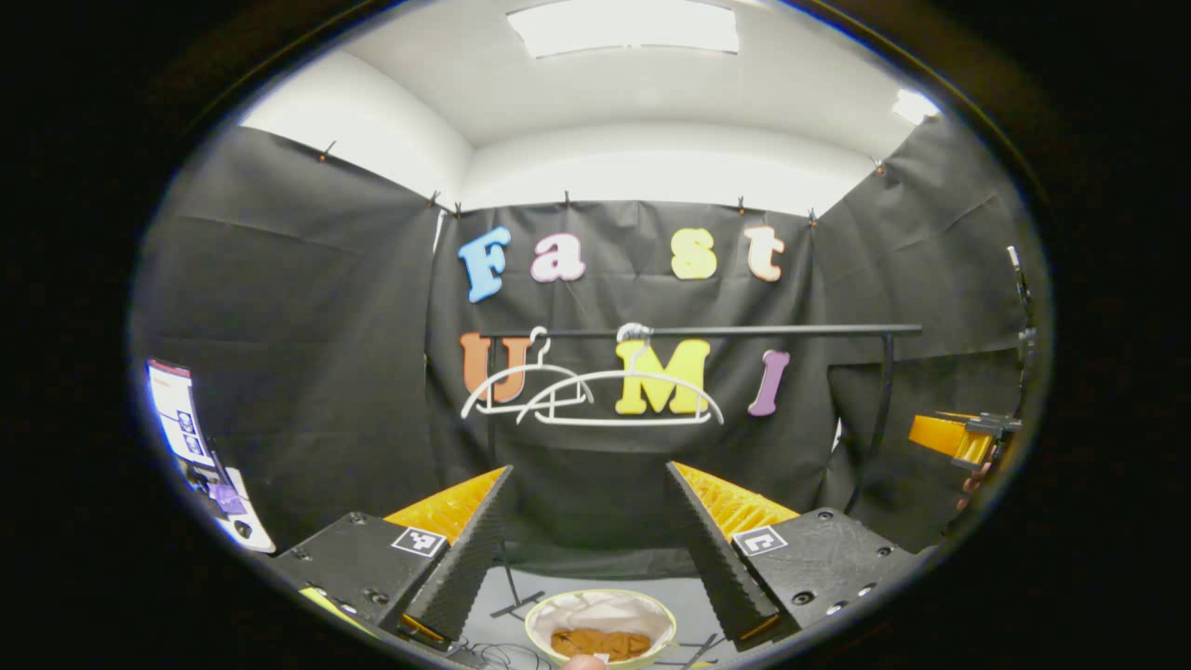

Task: Grasp the clothes on the hanger with both hands and then place them into the laundry hamper below.

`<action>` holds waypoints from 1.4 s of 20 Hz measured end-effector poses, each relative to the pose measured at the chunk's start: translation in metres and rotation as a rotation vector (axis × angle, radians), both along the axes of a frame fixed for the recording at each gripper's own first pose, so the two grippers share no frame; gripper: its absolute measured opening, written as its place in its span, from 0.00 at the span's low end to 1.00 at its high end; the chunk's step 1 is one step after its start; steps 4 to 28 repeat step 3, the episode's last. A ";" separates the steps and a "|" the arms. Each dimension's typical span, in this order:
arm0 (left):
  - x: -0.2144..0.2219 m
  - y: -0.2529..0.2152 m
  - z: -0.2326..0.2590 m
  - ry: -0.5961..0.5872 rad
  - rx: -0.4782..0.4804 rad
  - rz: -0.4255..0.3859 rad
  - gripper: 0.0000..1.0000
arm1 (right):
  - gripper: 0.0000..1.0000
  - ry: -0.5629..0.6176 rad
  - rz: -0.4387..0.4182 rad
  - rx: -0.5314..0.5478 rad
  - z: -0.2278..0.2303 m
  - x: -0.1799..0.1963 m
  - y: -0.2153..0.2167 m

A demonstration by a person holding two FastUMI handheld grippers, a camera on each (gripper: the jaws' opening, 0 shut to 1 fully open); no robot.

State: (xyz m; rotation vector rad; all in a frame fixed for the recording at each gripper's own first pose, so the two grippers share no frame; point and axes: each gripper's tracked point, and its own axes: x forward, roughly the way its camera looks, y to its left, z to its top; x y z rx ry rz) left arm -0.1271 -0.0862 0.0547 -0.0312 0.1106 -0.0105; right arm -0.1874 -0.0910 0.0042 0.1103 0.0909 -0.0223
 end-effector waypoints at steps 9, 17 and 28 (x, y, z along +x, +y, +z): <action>-0.001 -0.011 0.013 -0.050 -0.024 -0.038 1.00 | 0.82 -0.068 -0.025 -0.026 0.012 -0.010 -0.003; -0.001 -0.011 0.013 -0.050 -0.024 -0.038 1.00 | 0.82 -0.068 -0.025 -0.026 0.012 -0.010 -0.003; -0.001 -0.011 0.013 -0.050 -0.024 -0.038 1.00 | 0.82 -0.068 -0.025 -0.026 0.012 -0.010 -0.003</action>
